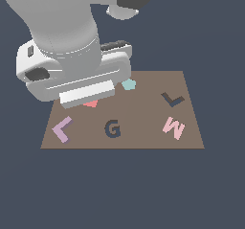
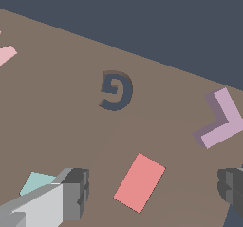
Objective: Insert a designated object into the corresponding slot on a board.
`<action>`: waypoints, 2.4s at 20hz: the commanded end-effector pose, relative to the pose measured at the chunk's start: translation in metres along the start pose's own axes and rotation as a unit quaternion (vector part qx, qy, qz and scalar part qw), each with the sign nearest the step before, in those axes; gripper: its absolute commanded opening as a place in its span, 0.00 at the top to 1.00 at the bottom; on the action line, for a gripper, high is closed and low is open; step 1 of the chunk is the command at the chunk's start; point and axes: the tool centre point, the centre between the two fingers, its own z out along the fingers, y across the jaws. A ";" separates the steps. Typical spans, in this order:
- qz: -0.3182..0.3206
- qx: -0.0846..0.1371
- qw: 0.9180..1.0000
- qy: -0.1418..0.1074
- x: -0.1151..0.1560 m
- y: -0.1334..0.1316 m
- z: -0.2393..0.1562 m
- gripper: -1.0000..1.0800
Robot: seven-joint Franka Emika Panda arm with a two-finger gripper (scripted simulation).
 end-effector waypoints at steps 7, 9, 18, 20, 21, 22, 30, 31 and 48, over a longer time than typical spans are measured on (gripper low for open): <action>-0.106 0.003 0.994 -0.004 0.005 0.050 0.038 0.04; -0.128 0.004 0.992 -0.005 0.008 0.060 0.045 0.04; -0.201 0.006 0.980 -0.008 0.021 0.092 0.072 0.04; -0.211 0.006 0.977 -0.009 0.024 0.097 0.075 0.04; -0.216 0.006 0.976 -0.009 0.025 0.098 0.077 0.04; -0.219 0.006 0.976 -0.009 0.026 0.100 0.078 0.04; -0.234 0.006 0.972 -0.010 0.030 0.105 0.083 0.04; -0.233 0.006 0.972 -0.010 0.030 0.105 0.083 0.04; -0.233 0.006 0.972 -0.010 0.030 0.105 0.103 1.00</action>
